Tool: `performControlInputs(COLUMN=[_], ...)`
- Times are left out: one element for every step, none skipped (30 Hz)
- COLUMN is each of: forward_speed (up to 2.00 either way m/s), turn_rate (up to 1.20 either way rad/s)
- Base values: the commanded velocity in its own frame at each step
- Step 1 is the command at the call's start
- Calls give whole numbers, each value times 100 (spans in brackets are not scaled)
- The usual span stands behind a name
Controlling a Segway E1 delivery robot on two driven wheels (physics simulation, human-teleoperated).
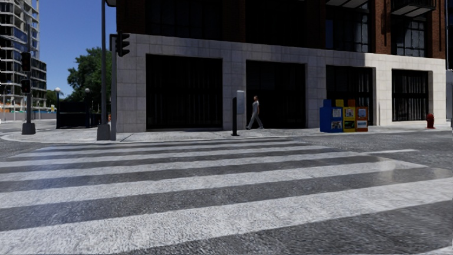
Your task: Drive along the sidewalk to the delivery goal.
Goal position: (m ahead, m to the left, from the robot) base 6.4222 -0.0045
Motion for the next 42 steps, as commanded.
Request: performControlInputs(forward_speed=[200,200,200,200,200,200,200,200,200,200,200,200,200,200,200,200,200,200,200,200,200,200,200,200,200,200,200,200,200,200,200,200,200,200,200,200,200,200,200,200,200,200], turn_rate=[0,0,0,0,0,0,0,0,0,0,0,0,0,0,0,0,0,0,0,0,0,0,0,0,0,0,0,0,0,0,0,0,0,0,0,0,0,0,0,0,0,0])
